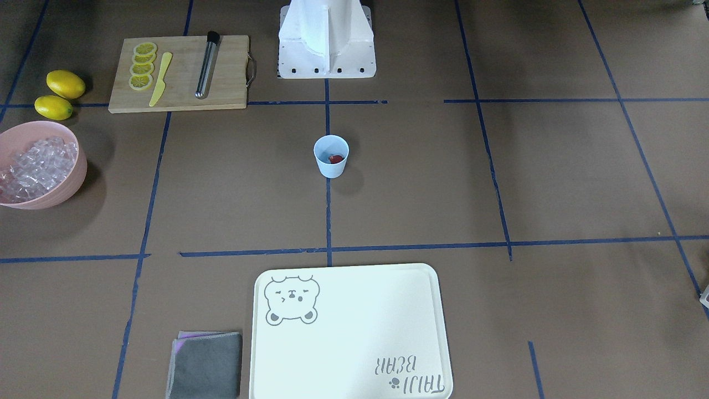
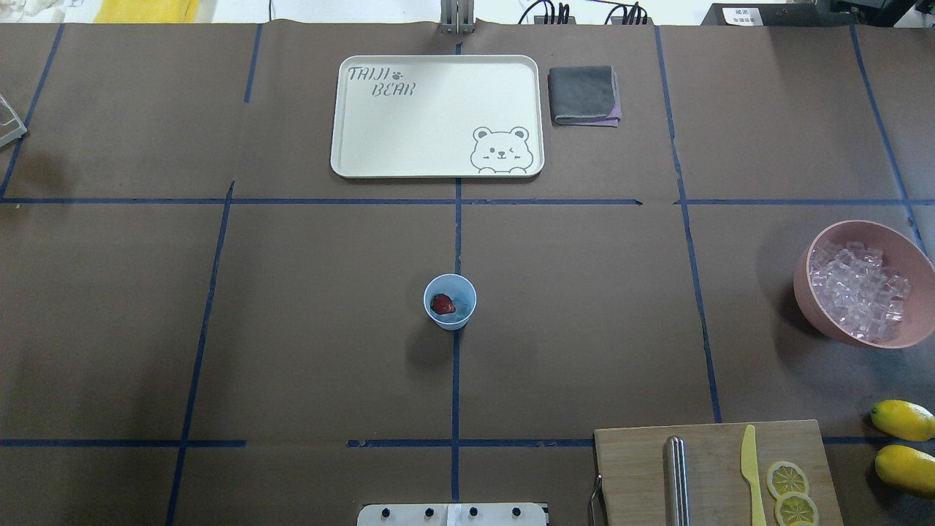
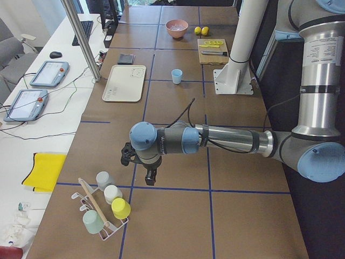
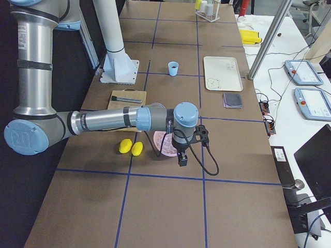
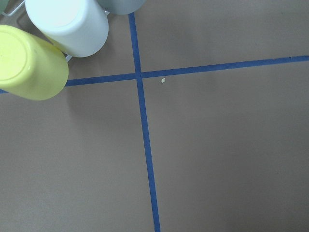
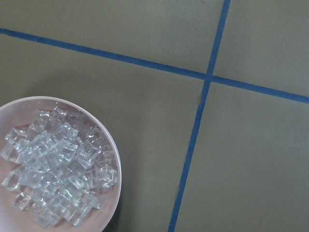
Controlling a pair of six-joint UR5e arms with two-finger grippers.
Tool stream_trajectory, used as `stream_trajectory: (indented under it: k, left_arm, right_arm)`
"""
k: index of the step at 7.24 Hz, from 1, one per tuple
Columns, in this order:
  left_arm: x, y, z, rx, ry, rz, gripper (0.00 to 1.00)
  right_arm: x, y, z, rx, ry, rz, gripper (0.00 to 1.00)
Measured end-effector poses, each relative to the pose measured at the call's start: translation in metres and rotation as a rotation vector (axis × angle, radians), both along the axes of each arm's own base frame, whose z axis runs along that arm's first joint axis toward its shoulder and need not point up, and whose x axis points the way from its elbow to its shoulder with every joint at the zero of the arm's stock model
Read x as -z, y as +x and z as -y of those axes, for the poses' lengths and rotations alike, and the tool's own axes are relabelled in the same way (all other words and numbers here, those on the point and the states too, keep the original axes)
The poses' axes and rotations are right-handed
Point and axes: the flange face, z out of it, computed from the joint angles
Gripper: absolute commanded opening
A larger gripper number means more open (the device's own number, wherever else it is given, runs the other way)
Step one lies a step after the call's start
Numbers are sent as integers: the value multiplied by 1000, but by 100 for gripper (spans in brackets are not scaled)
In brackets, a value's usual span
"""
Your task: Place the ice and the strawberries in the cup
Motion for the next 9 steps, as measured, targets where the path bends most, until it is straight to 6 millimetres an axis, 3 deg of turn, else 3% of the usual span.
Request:
stream_trajectory:
  k: [9]
  left_arm:
    - [-2, 0, -1, -6, 1, 11, 100]
  right_arm:
    - [1, 8, 1, -17, 3, -3, 99]
